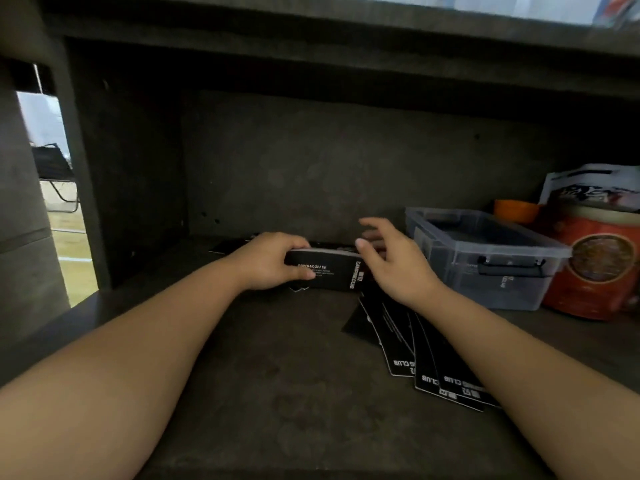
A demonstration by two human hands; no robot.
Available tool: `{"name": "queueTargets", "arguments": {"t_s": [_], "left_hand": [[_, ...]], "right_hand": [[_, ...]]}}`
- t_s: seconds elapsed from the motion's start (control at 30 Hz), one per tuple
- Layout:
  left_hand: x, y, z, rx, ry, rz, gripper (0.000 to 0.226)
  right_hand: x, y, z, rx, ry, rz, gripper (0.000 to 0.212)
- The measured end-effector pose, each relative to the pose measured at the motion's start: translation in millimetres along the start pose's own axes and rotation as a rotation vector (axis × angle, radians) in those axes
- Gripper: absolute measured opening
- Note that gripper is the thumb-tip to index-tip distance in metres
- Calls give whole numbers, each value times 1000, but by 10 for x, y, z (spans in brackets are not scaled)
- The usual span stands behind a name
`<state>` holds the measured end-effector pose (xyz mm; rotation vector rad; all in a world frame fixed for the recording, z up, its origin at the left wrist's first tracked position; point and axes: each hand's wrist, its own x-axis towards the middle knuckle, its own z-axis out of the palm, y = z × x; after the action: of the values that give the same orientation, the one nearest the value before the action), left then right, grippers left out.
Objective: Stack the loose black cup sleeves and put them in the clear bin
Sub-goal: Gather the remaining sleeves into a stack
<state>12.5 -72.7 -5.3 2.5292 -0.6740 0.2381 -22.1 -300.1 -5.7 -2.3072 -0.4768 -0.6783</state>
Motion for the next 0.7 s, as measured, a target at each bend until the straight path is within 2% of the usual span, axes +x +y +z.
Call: {"name": "queueTargets", "arguments": {"t_s": [0.07,0.13,0.23,0.3,0.33,0.4,0.43,0.5,0.57,0.7], "left_hand": [[-31,6,7,46,13,5,15],[-66,25,29,67,52,2,14],[-156,30,15,13,155,-71,16],[-221,10,-52,-76,321,-161,18],[-286,1,-121,-108,412,-205,20],[-465,-43,-239,-101,504,-277,26],[-567,-64,-279,-78,496,-304,27],[-785,-112,-314,-36,445,-338,28],[-980,-161,-294,12,420,-353,29],[-1186,-250,-250,14,540,-373,29]], "right_hand": [[-10,11,-160,-125,125,-68,30],[-9,-8,-316,-350,178,-86,22],[-116,-142,-497,-430,100,36,17],[-305,-201,-570,-414,-58,163,15],[-442,-243,-595,-422,-189,263,20],[-742,-326,-589,-449,-504,510,60],[-863,-351,-557,-486,-612,593,74],[-973,-402,-428,-550,-658,633,82],[-927,-490,-243,-579,-609,599,79],[-593,-602,164,-555,-631,469,76]]}}
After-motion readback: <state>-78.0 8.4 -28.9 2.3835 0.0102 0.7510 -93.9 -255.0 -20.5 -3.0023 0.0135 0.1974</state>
